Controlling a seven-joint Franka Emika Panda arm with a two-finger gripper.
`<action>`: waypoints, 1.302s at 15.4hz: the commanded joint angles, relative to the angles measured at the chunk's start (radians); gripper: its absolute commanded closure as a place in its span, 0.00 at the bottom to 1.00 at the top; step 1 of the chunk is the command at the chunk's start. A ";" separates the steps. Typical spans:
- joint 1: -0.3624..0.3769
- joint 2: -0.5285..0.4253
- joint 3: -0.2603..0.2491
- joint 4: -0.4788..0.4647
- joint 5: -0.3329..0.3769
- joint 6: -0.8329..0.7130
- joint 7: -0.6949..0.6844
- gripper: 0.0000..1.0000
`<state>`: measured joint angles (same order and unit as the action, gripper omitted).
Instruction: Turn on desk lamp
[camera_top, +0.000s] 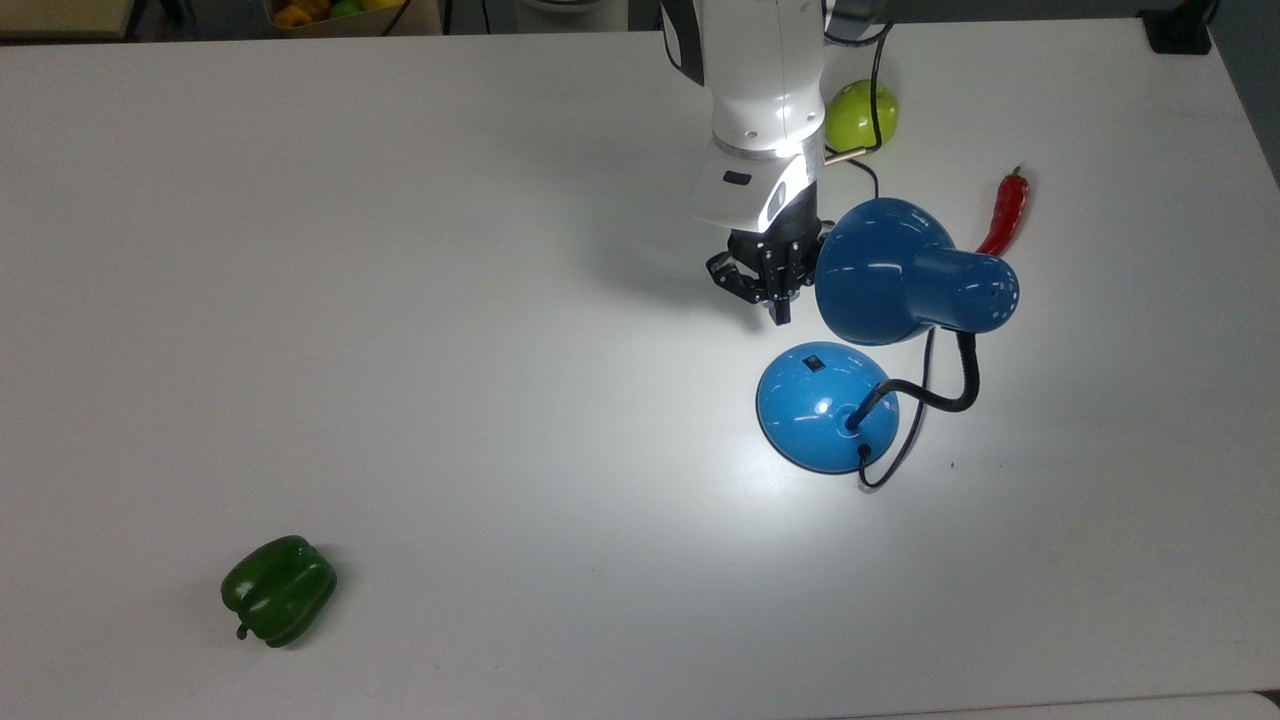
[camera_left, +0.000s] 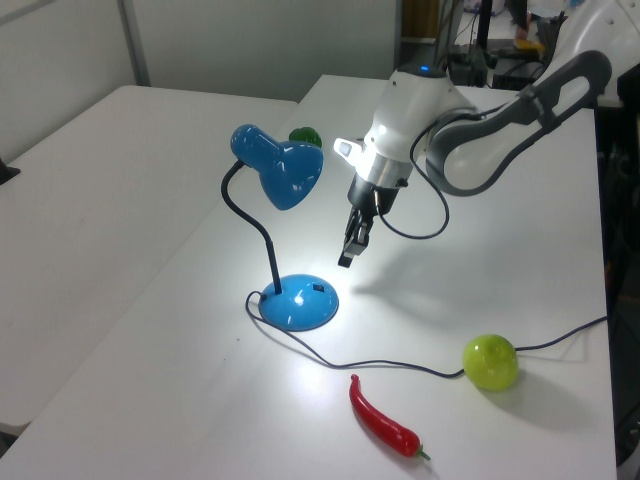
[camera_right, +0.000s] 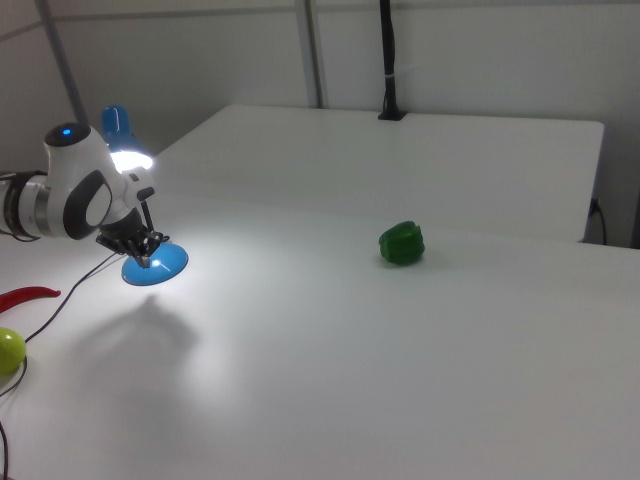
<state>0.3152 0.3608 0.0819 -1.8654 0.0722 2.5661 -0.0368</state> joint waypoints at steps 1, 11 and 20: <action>-0.015 -0.106 -0.002 -0.046 0.008 -0.163 0.001 1.00; -0.057 -0.348 -0.093 0.014 0.011 -0.670 0.005 0.01; -0.111 -0.370 -0.189 0.244 0.004 -0.997 0.017 0.00</action>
<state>0.2092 -0.0234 -0.0850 -1.6706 0.0723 1.6097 -0.0362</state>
